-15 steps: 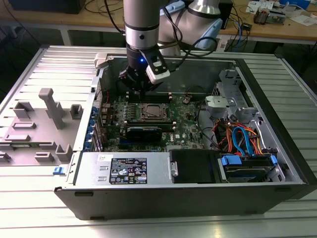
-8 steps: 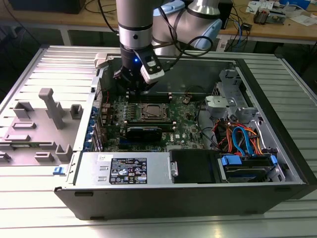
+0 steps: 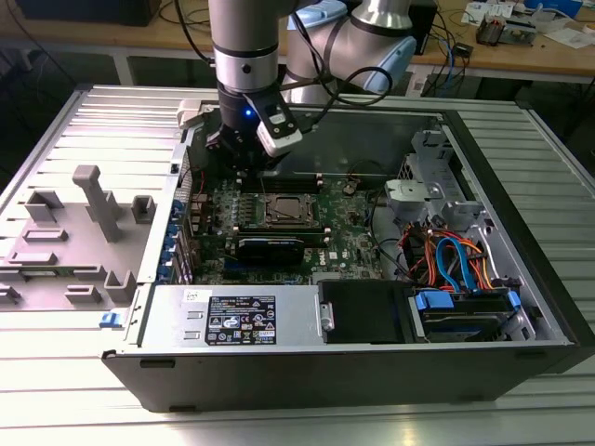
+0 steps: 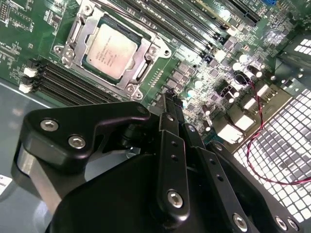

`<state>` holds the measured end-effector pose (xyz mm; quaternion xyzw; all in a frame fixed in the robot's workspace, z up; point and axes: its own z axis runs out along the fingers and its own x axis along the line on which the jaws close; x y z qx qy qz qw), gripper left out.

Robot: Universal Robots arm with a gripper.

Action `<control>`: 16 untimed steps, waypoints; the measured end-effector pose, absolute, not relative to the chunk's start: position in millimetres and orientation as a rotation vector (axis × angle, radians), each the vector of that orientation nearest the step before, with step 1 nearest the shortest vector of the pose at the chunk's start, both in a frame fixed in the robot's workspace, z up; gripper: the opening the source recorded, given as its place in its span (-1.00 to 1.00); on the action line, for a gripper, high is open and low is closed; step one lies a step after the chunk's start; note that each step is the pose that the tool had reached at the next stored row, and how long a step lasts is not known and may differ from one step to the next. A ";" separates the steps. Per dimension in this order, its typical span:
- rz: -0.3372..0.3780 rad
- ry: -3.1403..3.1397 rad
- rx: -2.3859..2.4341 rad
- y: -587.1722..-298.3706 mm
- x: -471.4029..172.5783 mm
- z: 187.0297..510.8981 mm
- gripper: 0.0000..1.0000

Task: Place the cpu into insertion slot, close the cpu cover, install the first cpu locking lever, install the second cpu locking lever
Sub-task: 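Install the first cpu locking lever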

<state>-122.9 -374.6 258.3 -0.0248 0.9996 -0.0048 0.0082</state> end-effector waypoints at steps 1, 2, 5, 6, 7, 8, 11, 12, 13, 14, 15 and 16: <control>-0.015 3.124 -0.077 -374.6 -123.3 258.3 -0.79; -0.015 3.124 -0.077 -374.6 -123.3 258.3 -0.79; -0.015 3.124 -0.077 -374.6 -123.3 258.3 -0.79; -0.015 3.124 -0.077 -374.6 -123.3 258.3 -0.79; -0.015 3.124 -0.077 -374.6 -123.3 258.3 -0.79; -0.015 3.124 -0.077 -374.6 -123.3 258.3 -0.79; -0.015 3.124 -0.077 -374.6 -123.3 258.3 -0.79; -0.015 3.124 -0.077 -374.6 -123.3 258.3 -0.79; -0.015 3.124 -0.078 -374.6 -123.4 258.3 -0.79; -0.015 3.124 -0.079 -374.6 -124.0 258.3 -0.79; -0.015 3.124 -0.082 -374.6 -124.5 258.3 -0.79; -0.015 3.124 -0.091 -374.6 -125.0 258.3 -0.79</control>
